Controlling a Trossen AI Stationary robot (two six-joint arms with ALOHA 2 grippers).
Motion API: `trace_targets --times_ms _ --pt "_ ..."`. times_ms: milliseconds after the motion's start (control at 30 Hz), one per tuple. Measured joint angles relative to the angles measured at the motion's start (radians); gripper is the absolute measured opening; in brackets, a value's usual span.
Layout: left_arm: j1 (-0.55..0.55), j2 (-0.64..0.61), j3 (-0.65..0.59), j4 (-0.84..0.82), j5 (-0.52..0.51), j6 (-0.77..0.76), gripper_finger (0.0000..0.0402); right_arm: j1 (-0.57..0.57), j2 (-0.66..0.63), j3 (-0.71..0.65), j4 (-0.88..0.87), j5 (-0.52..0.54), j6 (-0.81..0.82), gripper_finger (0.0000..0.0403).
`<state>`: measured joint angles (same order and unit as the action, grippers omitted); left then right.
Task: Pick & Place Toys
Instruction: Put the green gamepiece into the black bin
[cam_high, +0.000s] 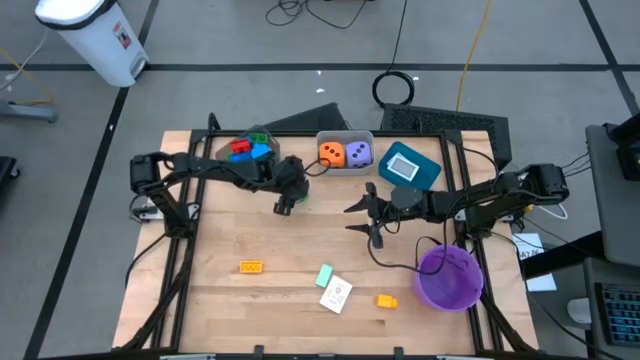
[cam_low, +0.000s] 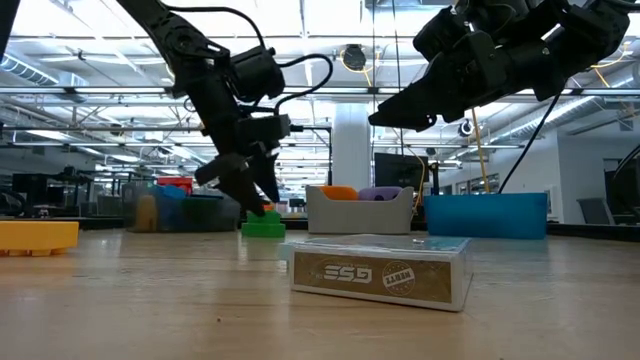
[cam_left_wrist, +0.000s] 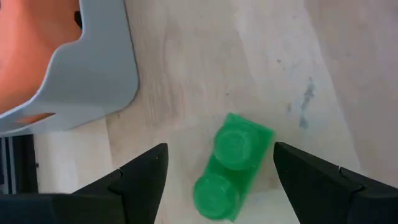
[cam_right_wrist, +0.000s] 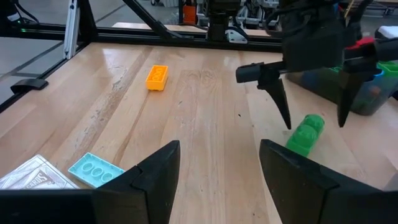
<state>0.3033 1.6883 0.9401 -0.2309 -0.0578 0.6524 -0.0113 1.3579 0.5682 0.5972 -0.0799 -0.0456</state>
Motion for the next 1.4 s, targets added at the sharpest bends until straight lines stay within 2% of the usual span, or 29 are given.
trace_targets --times_ms 267,533,700,900,1033,1200,1400 --pt "0.019 0.067 0.004 0.004 0.040 -0.027 0.0296 0.000 0.000 0.000 -0.003 0.000 0.000 0.0212" --pt "0.024 0.161 0.138 -0.132 0.082 -0.053 0.0290 0.000 0.000 0.000 -0.006 0.000 0.000 0.0212" --pt "0.040 0.220 0.249 -0.273 0.088 -0.071 0.0230 0.000 0.000 0.000 -0.012 0.000 0.000 0.0212" --pt "0.050 0.241 0.298 -0.345 0.091 -0.088 0.0139 0.000 0.000 0.000 -0.013 0.000 0.000 0.0212" --pt "0.058 0.213 0.328 -0.428 0.090 -0.140 0.0139 0.000 0.000 0.000 -0.014 0.000 0.000 0.0212" --pt "0.091 0.110 0.354 -0.556 0.079 -0.213 0.0139 0.000 0.000 0.000 -0.012 -0.001 0.000 0.0212" --pt "0.156 -0.059 0.355 -0.630 -0.043 -0.263 0.0146 0.000 0.000 0.000 -0.011 0.000 0.000 0.0212"
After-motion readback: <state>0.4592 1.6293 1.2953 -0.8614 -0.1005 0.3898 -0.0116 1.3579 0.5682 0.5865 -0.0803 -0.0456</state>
